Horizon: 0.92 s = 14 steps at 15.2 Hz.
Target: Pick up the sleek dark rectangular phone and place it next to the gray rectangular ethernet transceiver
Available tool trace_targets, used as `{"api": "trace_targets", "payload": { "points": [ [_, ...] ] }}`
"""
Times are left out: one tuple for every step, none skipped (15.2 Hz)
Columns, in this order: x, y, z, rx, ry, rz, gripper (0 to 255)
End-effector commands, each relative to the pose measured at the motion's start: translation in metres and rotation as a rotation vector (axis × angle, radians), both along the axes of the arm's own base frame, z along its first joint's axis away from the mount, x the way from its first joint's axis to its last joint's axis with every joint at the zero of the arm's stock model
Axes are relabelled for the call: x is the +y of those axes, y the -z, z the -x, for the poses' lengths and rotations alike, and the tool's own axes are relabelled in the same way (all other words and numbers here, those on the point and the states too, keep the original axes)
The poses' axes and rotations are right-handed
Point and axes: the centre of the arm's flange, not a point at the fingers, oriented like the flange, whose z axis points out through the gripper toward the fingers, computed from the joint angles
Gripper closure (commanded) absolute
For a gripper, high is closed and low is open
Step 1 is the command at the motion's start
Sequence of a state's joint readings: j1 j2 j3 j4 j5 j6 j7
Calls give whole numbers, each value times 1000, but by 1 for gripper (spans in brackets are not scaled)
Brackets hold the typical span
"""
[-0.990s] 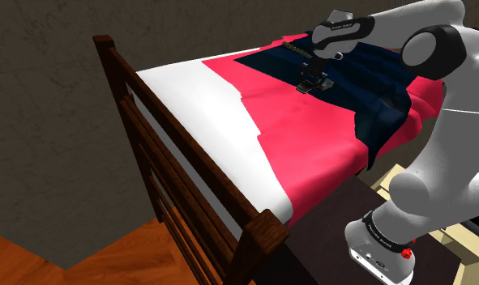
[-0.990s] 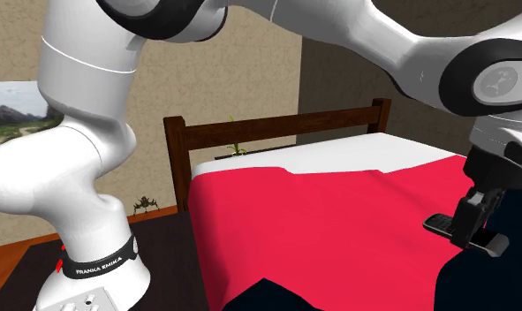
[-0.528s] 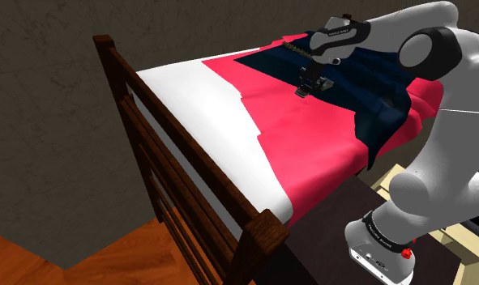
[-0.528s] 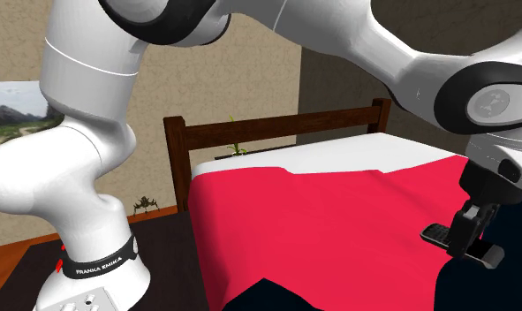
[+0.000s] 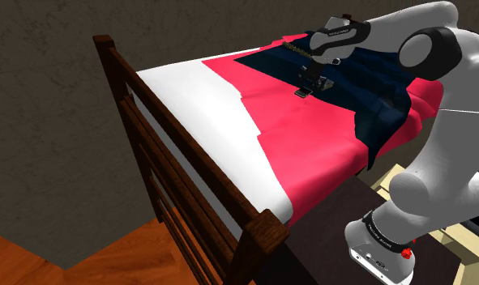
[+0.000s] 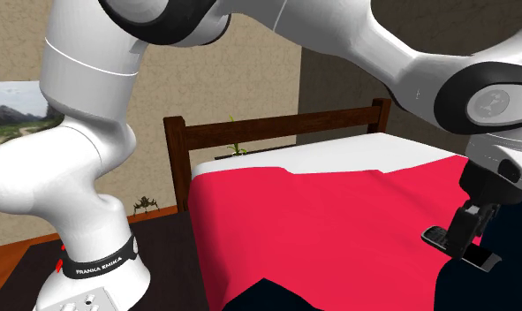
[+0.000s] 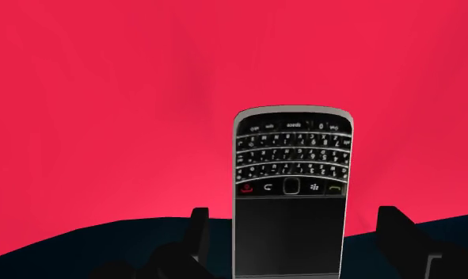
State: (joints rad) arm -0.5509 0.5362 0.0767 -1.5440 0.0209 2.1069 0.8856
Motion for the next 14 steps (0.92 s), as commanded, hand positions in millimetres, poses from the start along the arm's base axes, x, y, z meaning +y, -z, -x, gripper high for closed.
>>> {"api": "trace_targets", "payload": {
  "points": [
    [0, 0, 0, 0, 0, 0, 0],
    [0, 0, 0, 0, 0, 0, 0],
    [0, -13, 1, 0, 0, 0, 0],
    [-1, -26, 1, 0, 0, 0, 0],
    [-1, -40, 2, 0, 0, 0, 0],
    [-2, -50, 3, 0, 0, 0, 0],
    [-2, -50, 3, 0, 0, 0, 0],
    [-2, -50, 3, 0, 0, 0, 0],
    [-2, -50, 3, 0, 0, 0, 0],
    [-2, -50, 3, 0, 0, 0, 0],
    [-2, -50, 3, 0, 0, 0, 0],
    [-2, -50, 3, 0, 0, 0, 0],
    [-2, -50, 3, 0, 0, 0, 0],
    [-2, -50, 3, 0, 0, 0, 0]
  ]
}}
